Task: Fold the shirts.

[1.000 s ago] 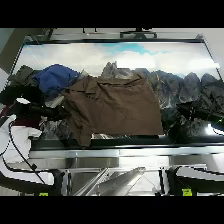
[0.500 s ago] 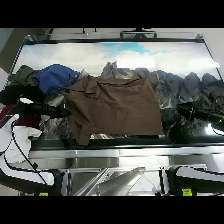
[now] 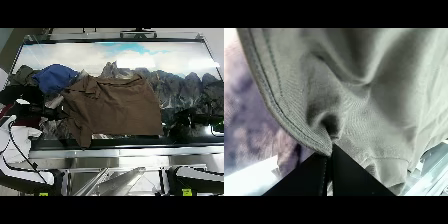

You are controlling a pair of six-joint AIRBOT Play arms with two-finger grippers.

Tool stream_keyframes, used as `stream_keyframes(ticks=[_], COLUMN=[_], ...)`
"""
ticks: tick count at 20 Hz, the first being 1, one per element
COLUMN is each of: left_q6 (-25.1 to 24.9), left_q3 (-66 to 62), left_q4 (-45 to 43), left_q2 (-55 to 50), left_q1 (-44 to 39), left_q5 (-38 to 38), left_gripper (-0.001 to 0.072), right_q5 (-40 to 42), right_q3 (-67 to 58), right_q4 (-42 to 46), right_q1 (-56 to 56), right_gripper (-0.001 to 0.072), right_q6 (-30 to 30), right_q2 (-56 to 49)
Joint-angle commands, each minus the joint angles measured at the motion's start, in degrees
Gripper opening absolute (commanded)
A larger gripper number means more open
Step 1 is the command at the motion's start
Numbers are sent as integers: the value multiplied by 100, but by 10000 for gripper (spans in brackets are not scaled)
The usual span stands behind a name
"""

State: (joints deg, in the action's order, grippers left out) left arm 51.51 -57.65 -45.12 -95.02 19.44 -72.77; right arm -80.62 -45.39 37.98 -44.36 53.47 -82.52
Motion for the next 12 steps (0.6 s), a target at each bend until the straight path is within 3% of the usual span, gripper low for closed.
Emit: stream_keyframes(ticks=[1, 12], left_q6=[-55, -50], left_q3=[-7, -7], left_q4=[15, 17], left_q2=[4, 4], left_q1=[17, 17], left_q5=[-76, -337], left_gripper=[17, 17], right_q5=[221, 627], right_q3=[109, 538], right_q4=[1521, 1388], right_q1=[17, 1768], right_gripper=[532, 518], right_q6=[678, 634], right_q2=[0, -188])
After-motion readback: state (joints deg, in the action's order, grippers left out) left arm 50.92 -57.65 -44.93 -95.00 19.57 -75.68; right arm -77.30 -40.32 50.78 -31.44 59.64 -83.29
